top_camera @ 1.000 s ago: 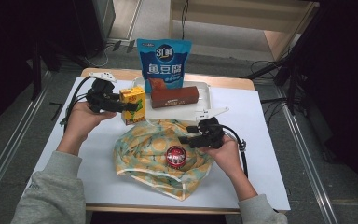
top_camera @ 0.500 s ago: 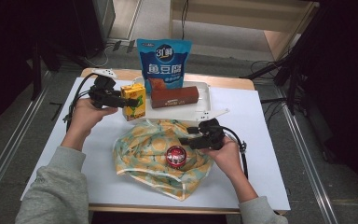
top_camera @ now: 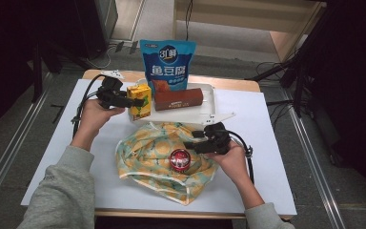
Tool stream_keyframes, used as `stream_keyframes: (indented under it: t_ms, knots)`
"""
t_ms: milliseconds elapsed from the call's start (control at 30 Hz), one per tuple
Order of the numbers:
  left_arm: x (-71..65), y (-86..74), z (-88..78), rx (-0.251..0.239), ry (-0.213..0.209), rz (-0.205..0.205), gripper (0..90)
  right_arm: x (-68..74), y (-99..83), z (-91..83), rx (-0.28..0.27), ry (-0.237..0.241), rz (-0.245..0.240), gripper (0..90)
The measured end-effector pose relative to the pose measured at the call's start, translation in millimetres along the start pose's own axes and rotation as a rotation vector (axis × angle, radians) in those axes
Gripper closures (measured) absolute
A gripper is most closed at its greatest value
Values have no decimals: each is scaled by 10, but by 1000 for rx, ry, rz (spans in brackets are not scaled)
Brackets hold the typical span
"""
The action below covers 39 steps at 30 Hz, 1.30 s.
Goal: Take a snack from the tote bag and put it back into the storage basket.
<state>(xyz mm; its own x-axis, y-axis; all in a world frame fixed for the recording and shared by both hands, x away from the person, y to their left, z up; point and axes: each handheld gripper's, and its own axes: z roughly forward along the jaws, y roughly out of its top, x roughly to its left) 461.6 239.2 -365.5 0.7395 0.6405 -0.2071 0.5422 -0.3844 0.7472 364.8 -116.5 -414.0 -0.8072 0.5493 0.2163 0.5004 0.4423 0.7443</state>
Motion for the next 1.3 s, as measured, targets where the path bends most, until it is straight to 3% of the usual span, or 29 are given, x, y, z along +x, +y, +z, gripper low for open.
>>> stream_keyframes:
  t_ms: [567,867,1167,1300]
  knots:
    - [89,-47,270,-36,34,13,537,3,-35,-17,2,-9,4,419]
    - [110,-92,394,-26,57,37,537,1,-54,-38,2,-14,10,419]
    - [176,-130,451,-51,59,15,537,4,-65,-33,6,-13,8,419]
    - [185,-164,516,-18,57,18,536,4,-65,-33,5,-13,8,418]
